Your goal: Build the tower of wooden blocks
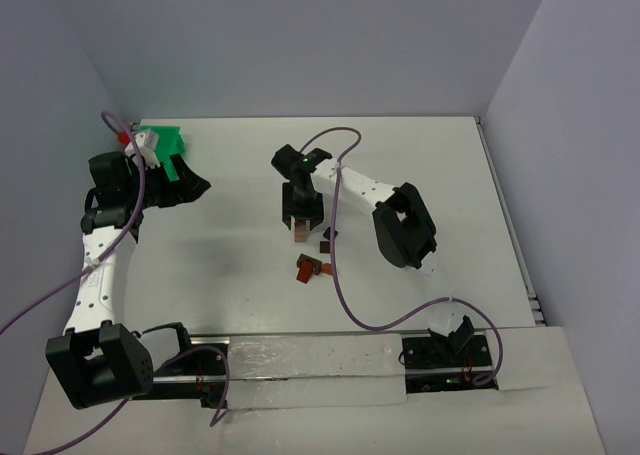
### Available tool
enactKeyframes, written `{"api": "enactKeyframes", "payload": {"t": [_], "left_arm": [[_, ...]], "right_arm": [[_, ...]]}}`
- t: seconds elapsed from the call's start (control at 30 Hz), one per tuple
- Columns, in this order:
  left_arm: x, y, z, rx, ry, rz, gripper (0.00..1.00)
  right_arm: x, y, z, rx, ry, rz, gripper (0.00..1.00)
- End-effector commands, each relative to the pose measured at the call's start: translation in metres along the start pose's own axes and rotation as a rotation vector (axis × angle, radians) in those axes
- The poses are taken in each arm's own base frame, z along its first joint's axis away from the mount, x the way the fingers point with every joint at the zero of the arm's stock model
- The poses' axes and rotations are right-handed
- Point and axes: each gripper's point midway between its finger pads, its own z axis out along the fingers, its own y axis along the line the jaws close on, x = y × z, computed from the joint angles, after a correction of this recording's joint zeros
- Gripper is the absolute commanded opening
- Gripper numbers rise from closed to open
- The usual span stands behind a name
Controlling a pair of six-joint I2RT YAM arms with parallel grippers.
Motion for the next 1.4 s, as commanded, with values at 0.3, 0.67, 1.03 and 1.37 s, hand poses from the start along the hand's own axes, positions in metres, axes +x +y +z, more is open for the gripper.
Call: {"api": "enactKeyframes", "payload": {"t": [0.3, 0.67, 1.03, 1.37], "left_arm": [[-0.013, -0.001, 0.001, 0.010, -0.046, 0.037, 0.99], [-0.014, -0.001, 0.000, 0.008, -0.045, 0.040, 0.99], [-0.012, 0.000, 0.001, 0.009, -0.043, 0.041, 0.99], [-0.012, -0.001, 0.001, 0.011, -0.042, 0.039, 0.99]], "right_arm": [[0.003, 0.003, -0.004, -0.034, 0.018, 0.030, 0.71], [0.008, 0.011, -0.003, -0.074, 0.050, 0.023, 0.71], [0.008, 0.014, -0.003, -0.089, 0.056, 0.021, 0.71], [0.007, 0.017, -0.004, -0.102, 0.057, 0.014, 0.70]]}}
